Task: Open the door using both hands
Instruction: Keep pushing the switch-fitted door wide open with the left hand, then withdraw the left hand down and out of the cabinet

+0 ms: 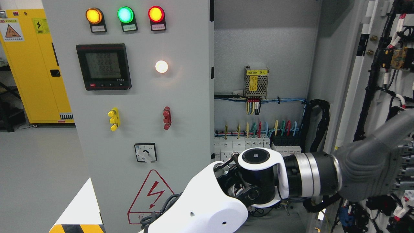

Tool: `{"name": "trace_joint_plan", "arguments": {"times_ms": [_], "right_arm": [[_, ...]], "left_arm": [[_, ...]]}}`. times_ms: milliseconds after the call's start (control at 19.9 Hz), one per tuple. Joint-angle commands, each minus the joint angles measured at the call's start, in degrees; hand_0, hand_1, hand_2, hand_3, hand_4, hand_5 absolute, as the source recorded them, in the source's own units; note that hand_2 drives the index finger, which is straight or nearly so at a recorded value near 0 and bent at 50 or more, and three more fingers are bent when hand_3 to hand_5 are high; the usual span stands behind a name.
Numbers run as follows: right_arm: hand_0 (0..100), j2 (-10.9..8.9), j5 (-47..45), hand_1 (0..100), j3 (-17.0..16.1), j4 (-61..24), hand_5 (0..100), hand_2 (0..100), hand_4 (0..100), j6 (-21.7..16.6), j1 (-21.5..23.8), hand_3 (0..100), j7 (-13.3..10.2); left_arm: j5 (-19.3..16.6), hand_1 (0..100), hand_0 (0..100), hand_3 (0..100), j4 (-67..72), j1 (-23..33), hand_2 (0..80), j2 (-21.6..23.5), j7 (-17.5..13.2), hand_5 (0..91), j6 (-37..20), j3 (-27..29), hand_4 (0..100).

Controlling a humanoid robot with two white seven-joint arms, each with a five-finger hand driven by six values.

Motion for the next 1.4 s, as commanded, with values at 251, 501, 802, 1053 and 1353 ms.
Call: {"name": "trace_joint_plan", "arguments": {"times_ms": [251, 501, 802, 1053, 1353], "right_arm": [[21, 0.0, -0.02, 6, -0.01, 0.02, 0, 0, 0, 0.02, 0.02, 0, -0.02], [21, 0.0, 0.07, 6, 0.08, 0.02, 0, 0, 0, 0.02, 0.02, 0, -0.02], [21, 0.09, -0.02, 6, 0.08, 0.02, 0, 0, 0, 0.02, 0.11, 0, -0.02], [21, 0.09, -0.02, 6, 0.08, -0.07, 0, 0, 0, 0.02, 0.2, 0, -0.02], [21, 0.09, -0.02, 6, 0.08, -0.07, 0, 0, 0, 0.02, 0.2, 0, -0.02]], "left_arm": [[0.17, 0, 0, 0, -18.49, 20.86, 0.0, 25.03, -0.09, 0.0, 1.76, 9.93, 0], [-0.27, 0, 0, 8, -20.78, 34.05, 0.0, 32.69, 1.84, 0.0, 1.32, 11.69, 2], [-8.15, 2, 3, 22, -20.78, 55.04, 0.0, 37.1, 1.23, 0.0, 0.97, 17.04, 8], [-20.63, 5, 8, 30, -17.72, 72.19, 3.0, 36.75, 0.96, 0.0, -5.6, 21.27, 11], [-32.17, 9, 11, 31, -0.34, 86.97, 6.2, 32.46, 0.96, 0.0, -25.64, 26.45, 9]]}}
